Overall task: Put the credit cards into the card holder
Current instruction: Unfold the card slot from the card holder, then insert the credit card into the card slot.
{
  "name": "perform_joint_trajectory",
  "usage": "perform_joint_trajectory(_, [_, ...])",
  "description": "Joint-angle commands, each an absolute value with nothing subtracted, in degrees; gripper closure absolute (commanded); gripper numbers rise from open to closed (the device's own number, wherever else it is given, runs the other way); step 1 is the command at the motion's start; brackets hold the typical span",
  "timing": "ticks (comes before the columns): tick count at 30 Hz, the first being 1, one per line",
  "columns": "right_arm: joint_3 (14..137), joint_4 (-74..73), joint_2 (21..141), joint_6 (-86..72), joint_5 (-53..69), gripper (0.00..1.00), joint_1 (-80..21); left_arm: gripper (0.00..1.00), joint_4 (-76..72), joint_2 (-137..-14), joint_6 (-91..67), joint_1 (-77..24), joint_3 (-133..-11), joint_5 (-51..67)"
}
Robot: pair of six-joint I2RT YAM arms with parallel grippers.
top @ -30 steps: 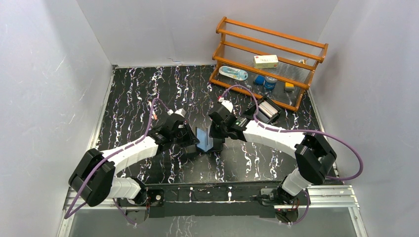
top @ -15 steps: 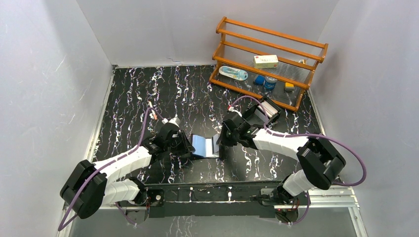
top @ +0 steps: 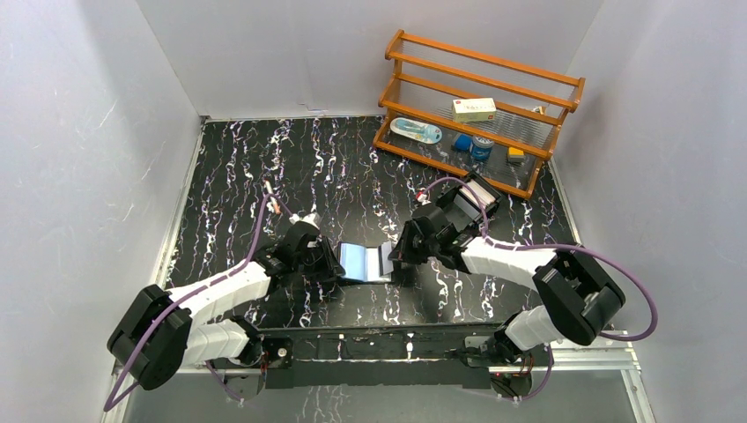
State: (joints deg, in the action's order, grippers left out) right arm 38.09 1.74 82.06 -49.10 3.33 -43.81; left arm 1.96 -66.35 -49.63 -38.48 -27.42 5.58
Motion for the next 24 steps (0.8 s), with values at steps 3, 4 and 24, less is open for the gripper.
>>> perform_joint_trajectory(3, [36.07, 6.83, 78.85, -47.86, 5.60, 1.00, -43.29, 0.84, 5.42, -65.41, -48.11, -38.67, -25.44, 4.66])
perform_joint_trajectory(4, [35.97, 6.95, 78.84, -47.83, 5.71, 1.00, -43.22, 0.86, 5.30, -65.15, -48.28, -38.67, -25.28, 4.72])
perform_joint_trajectory(24, [30.47, 23.21, 80.76, -56.90, 13.02, 1.00, -42.75, 1.00, -0.02, -67.04, -49.90, -38.63, -22.76, 8.48])
